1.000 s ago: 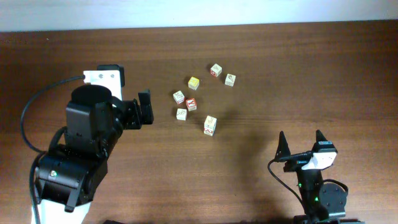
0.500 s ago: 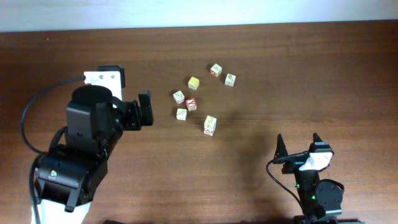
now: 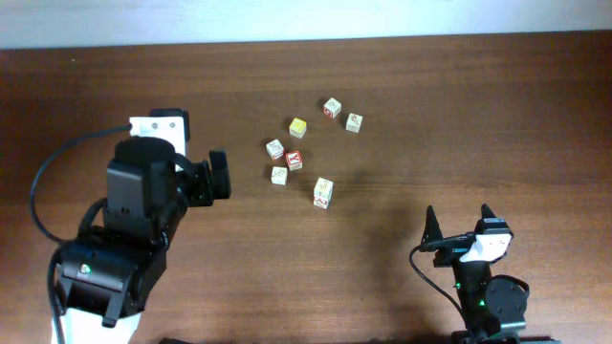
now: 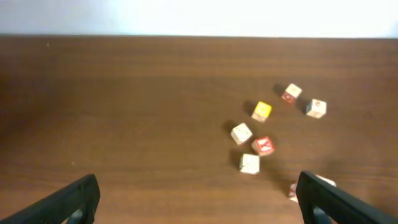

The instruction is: Rotate 3 blocks

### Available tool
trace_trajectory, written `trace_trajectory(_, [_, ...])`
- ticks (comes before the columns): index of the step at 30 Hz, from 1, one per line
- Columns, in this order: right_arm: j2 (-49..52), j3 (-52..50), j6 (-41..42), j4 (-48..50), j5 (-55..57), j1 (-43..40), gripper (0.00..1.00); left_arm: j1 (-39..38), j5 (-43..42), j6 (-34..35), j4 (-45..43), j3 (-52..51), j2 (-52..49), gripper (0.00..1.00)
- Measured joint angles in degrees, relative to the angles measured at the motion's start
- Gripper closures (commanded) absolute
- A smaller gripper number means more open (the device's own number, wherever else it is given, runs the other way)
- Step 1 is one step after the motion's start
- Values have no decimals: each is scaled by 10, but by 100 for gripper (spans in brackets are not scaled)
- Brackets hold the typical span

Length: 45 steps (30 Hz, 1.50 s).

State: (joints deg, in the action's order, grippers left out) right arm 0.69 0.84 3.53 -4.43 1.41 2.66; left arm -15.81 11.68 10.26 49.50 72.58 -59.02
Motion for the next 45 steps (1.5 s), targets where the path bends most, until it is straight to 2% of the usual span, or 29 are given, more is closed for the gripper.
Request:
trace_trajectory(4, [0, 0, -2, 0, 1, 0, 1, 30, 0, -60, -101, -105, 58, 1])
trace_trajectory(6, [0, 0, -3, 1, 2, 0, 1, 66, -28, -100, -253, -227, 140, 1])
trace_trajectory(9, [0, 0, -3, 0, 2, -1, 1, 120, -65, -126, -376, -408, 277, 1])
trace_trajectory(12, [-2, 0, -3, 2, 2, -1, 1, 151, -86, -140, -421, -548, 400, 1])
trace_trajectory(17, [-1, 0, -3, 1, 2, -1, 1, 162, -94, -200, -446, -659, 520, 1])
trace_trajectory(25, [-1, 0, -4, 1, 2, -1, 1, 162, -98, -255, -446, -715, 581, 1])
trace_trajectory(45, [-1, 0, -5, 1, 2, -1, 1, 162, -100, -257, -446, -715, 581, 1])
